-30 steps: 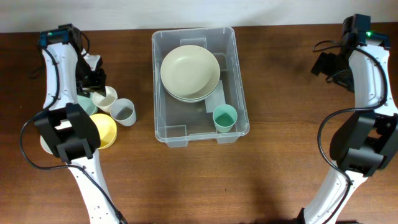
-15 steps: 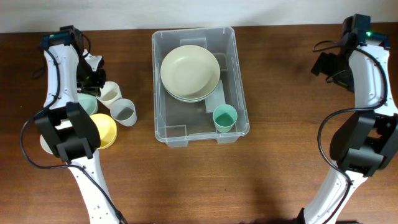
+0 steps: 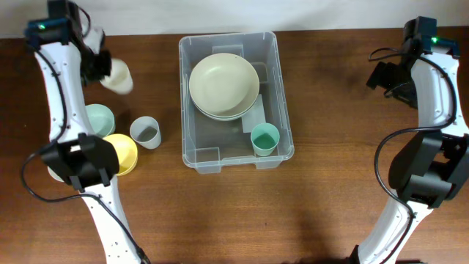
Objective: Pack container
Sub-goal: 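Lift the cream cup and carry it over the bin, then lower the cream cup into the green cup and release it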
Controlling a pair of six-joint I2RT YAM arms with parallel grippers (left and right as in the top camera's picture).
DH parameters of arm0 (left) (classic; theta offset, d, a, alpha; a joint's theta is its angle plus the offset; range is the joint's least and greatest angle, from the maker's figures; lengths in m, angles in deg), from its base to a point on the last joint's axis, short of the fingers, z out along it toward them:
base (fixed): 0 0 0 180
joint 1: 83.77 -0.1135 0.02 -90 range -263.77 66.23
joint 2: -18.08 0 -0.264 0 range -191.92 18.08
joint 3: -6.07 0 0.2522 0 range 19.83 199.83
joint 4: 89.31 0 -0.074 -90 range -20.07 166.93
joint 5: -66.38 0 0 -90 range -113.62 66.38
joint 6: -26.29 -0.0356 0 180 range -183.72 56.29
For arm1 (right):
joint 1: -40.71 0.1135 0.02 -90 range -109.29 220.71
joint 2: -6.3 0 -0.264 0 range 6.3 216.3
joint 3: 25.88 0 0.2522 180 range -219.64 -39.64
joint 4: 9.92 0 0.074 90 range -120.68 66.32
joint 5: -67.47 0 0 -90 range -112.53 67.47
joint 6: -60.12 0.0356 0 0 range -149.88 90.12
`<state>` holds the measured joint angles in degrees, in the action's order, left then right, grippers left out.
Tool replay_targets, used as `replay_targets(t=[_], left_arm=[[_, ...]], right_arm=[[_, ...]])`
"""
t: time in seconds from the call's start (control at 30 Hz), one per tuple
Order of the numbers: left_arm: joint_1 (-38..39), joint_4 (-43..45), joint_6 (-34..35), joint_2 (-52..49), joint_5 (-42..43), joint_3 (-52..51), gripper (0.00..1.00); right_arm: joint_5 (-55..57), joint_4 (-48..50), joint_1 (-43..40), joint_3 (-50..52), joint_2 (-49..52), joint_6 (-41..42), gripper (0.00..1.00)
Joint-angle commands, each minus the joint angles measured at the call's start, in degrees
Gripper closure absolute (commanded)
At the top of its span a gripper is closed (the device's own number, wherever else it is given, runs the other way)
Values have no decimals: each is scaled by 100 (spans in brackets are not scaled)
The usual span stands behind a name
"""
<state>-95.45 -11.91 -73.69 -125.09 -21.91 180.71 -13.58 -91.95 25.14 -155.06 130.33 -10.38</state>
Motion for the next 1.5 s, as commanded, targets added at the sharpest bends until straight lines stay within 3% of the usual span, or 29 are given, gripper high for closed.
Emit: replay_targets(t=[0.0, 0.23, 0.4, 0.73, 1.17, 1.47], left_arm=[[166, -181, 149, 55, 125, 828, 99], [706, -330, 153, 382, 1565, 1191, 100], [1449, -787, 153, 435, 1954, 1191, 99], [2909, -787, 127, 435, 1834, 1163, 99], [3947, -787, 138, 433, 1727, 876, 99], [4581, -787, 450, 435, 684, -85, 99]], right_arm=[[31, 2, -26, -13, 0, 28, 1], [28, 2, -26, -13, 0, 28, 1], [31, 2, -26, -13, 0, 28, 1], [28, 2, -26, -13, 0, 28, 1], [28, 2, -26, -13, 0, 28, 1], [28, 2, -26, -13, 0, 28, 1]])
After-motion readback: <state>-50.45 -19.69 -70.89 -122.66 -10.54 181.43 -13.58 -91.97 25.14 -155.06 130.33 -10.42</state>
